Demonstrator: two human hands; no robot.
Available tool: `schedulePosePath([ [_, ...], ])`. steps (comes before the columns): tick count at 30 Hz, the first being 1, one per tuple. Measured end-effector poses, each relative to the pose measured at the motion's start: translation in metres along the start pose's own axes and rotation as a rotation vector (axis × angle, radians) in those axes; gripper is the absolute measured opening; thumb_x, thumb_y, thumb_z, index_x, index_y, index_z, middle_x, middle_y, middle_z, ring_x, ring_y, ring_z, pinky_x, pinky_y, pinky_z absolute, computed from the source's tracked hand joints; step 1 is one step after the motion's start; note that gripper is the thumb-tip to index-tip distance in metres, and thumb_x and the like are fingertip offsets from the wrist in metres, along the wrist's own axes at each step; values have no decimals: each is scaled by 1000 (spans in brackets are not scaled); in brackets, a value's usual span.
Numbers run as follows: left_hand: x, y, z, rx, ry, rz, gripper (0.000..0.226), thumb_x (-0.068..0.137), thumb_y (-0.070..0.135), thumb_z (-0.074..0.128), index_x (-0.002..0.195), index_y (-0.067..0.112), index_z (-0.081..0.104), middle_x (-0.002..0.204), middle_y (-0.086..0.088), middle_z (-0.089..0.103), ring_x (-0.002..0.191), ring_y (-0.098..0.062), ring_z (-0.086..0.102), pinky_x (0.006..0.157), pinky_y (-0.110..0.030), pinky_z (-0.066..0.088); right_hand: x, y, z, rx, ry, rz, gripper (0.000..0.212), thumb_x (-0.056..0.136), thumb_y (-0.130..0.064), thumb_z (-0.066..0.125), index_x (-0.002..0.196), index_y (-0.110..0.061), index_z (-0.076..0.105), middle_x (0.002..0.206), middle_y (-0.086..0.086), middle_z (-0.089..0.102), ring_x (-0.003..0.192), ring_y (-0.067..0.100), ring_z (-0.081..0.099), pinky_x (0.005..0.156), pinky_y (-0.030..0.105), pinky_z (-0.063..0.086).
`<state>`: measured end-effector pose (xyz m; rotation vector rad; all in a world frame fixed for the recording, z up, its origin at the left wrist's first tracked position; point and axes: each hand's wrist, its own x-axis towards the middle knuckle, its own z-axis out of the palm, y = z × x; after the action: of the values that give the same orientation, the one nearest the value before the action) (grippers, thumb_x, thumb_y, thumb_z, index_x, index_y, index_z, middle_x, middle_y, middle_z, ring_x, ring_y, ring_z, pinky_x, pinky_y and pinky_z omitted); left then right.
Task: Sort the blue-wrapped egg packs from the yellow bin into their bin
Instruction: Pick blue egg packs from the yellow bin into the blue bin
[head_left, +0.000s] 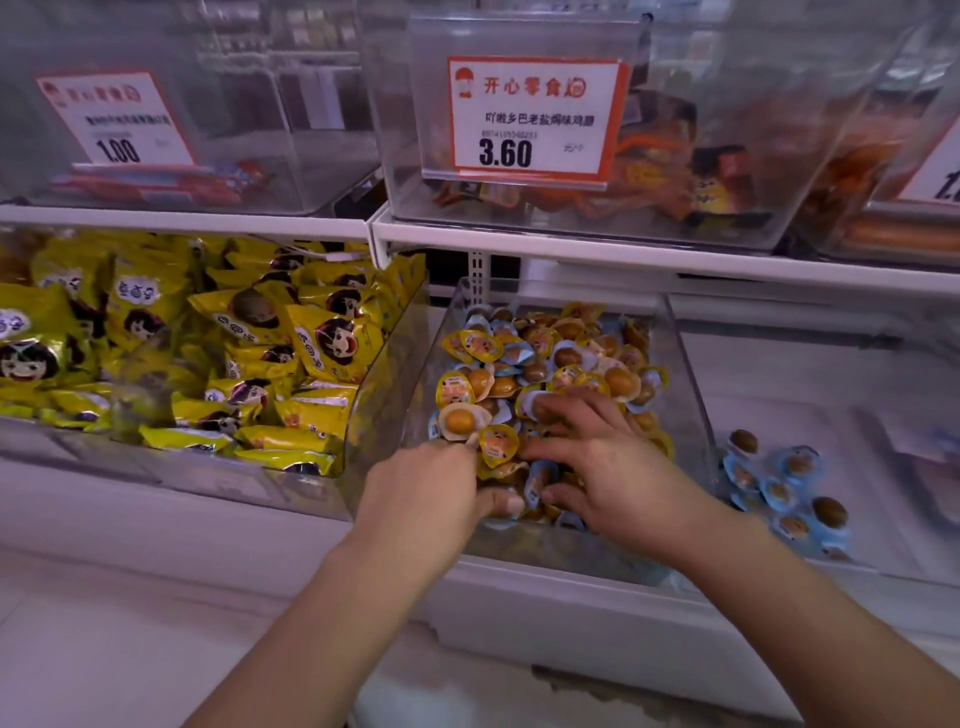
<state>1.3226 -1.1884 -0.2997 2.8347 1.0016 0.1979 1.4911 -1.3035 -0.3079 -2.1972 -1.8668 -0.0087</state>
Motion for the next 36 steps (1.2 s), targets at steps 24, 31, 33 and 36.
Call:
schedulePosePath([
  [24,27,66,9,-543,258,391,61,94,72,27,136,32,47,145,14,31,137,-11,32,111,-41,35,-21,-26,-50,1927,106,666,31,92,-36,63,115,-16,68,73,3,57,54,11,52,41,23,41],
  [31,20,68,16,-693,99,430,77,90,79,24,156,45,4,161,31,2,148,8,-2,118,-28,11,-38,25,-76,1660,425,638,20,91,6,56,105,-2,67,78,13,71,72,26,68,44,22,38],
  [33,24,60,15,-634,172,402,65,94,71,31,152,44,28,155,30,22,144,5,20,113,-25,24,-50,55,-84,1491,530,730,20,90,4,55,105,-2,67,80,13,71,69,24,71,43,23,35],
  [36,30,49,18,-440,199,363,53,93,58,36,134,32,58,138,18,49,127,-9,50,104,-36,41,-70,101,-75,1300,526,924,17,94,-2,55,106,4,65,87,19,65,72,30,71,47,27,40],
])
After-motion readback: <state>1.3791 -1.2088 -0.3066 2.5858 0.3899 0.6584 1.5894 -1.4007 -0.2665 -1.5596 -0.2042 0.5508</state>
